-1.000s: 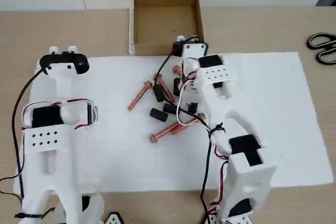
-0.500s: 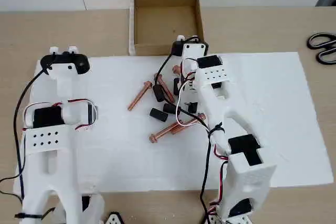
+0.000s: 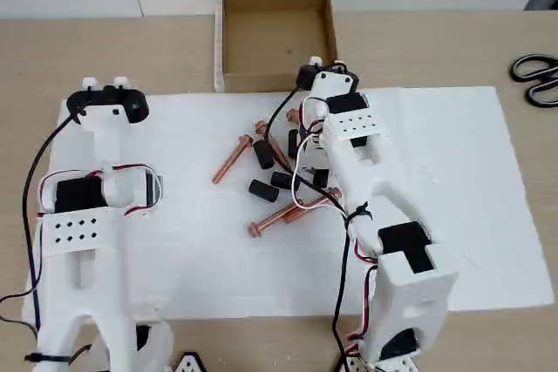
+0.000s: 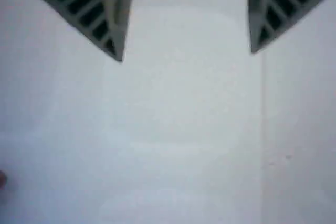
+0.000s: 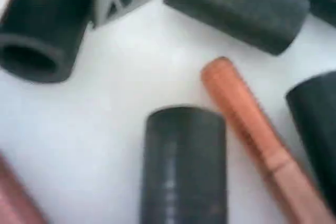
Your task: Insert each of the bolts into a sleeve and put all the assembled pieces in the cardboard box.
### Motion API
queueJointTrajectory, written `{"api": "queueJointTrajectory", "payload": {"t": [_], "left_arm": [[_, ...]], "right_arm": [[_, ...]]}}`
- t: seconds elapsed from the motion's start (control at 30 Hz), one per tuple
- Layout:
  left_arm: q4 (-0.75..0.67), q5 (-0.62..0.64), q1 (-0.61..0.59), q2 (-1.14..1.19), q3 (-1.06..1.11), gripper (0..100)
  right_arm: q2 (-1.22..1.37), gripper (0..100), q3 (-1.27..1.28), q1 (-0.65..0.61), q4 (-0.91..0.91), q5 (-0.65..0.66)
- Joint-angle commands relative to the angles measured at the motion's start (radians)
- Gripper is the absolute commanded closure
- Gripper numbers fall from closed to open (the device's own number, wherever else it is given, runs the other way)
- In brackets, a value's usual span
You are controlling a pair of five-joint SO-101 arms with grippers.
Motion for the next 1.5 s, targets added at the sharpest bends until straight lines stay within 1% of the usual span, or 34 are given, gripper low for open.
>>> {"api": "queueJointTrajectory", "payload": {"t": [0.0,0.17,0.47,0.53,0.6,0.67,0.73,0.83,0.97,1.03,1.17,1.23,1.3,1.47], "left_arm": [[-0.021,0.005,0.009,-0.008,-0.002,85],[-0.021,0.005,0.009,-0.008,-0.004,85],[-0.021,0.005,0.009,-0.008,-0.002,85],[-0.021,0.005,0.009,-0.008,-0.002,85],[-0.021,0.005,0.009,-0.008,-0.002,85],[-0.021,0.005,0.009,-0.008,-0.002,85],[-0.021,0.005,0.009,-0.008,-0.002,85],[-0.021,0.005,0.009,-0.008,-0.002,85],[-0.021,0.002,0.009,-0.008,-0.002,85],[-0.021,0.002,0.009,-0.008,-0.002,85],[-0.021,0.000,0.008,-0.008,-0.002,85],[-0.021,0.000,0.008,-0.008,-0.004,85],[-0.021,0.000,0.008,-0.008,-0.007,85],[-0.017,0.000,0.008,-0.008,-0.008,85]], "right_arm": [[0.019,84.4,-0.025,-0.001,-0.012,-0.077],[0.088,84.4,-0.031,-0.002,-0.013,-0.158],[0.104,84.6,-0.063,-0.002,-0.001,-0.157],[0.104,87.8,-0.064,-0.002,0.012,-0.157],[0.104,94.3,-0.074,0.001,0.019,-0.150],[0.102,99.8,-0.084,0.004,0.033,-0.112],[0.102,98.4,-0.115,0.004,0.074,-0.078],[0.102,99.5,-0.192,0.007,0.140,-0.048],[0.102,99.5,-0.361,0.021,0.275,0.017],[0.102,99.5,-0.451,0.042,0.340,0.071],[0.102,99.5,-0.605,0.101,0.426,0.244],[0.102,99.5,-0.643,0.134,0.453,0.315],[0.101,99.5,-0.646,0.174,0.461,0.348],[0.036,99.5,-0.643,0.274,0.475,0.353]]}}
